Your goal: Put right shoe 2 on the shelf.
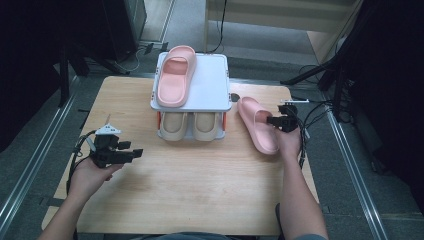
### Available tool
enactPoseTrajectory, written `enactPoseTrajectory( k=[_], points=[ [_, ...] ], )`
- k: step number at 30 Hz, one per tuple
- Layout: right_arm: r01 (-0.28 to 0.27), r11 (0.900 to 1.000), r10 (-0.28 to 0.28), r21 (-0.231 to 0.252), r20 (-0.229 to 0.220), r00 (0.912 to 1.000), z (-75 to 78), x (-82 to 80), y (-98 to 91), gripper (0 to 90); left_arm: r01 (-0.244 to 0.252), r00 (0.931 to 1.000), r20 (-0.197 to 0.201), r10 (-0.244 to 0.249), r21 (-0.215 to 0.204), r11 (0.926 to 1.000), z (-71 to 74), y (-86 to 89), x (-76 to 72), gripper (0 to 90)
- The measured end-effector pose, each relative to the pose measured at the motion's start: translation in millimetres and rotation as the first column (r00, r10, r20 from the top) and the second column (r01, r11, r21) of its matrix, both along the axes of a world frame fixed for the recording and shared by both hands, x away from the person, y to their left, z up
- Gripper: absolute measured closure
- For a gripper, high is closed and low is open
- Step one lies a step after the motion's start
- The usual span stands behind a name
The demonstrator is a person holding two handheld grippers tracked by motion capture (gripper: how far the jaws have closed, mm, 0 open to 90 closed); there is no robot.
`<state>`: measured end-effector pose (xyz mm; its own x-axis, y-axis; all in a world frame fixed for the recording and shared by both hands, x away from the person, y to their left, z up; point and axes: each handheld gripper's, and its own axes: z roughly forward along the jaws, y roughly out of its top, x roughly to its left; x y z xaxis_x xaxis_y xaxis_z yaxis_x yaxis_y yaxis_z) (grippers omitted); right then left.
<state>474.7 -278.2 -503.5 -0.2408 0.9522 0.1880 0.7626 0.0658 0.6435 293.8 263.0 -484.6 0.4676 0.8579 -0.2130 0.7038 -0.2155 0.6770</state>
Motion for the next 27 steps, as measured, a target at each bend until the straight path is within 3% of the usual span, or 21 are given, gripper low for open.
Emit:
enactPoseTrajectory(
  k=[8,12,16,20,27],
  points=[
    [0.007,0.9994,-0.008,0.034,0.018,0.9998,11.6,-2.8,3.6,83.0,0.016,0.9998,-0.008,-0.016,-0.005,0.9999,-2.9,0.1,3.3,38.2],
    [0.014,0.9997,-0.015,0.019,0.028,0.9995,17.9,-5.7,4.6,83.1,0.024,0.9997,-0.007,-0.024,-0.009,0.9997,-2.8,-2.5,4.5,38.2],
    [0.026,0.9984,-0.026,0.051,0.017,0.9995,22.1,-8.7,5.4,83.0,0.037,0.9993,-0.008,-0.037,-0.011,0.9993,-2.9,-4.2,6.5,38.2],
    [0.024,0.9991,-0.026,0.034,0.048,0.9985,30.3,-10.9,9.3,83.0,0.044,0.999,-0.007,-0.045,-0.015,0.9989,-2.4,-6.0,8.4,38.2],
    [0.028,0.9995,-0.029,0.011,0.043,0.9987,49.5,-9.0,11.7,82.9,0.058,0.9983,-0.005,-0.059,-0.016,0.9982,-1.2,-11.3,13.7,38.2]
  ],
)
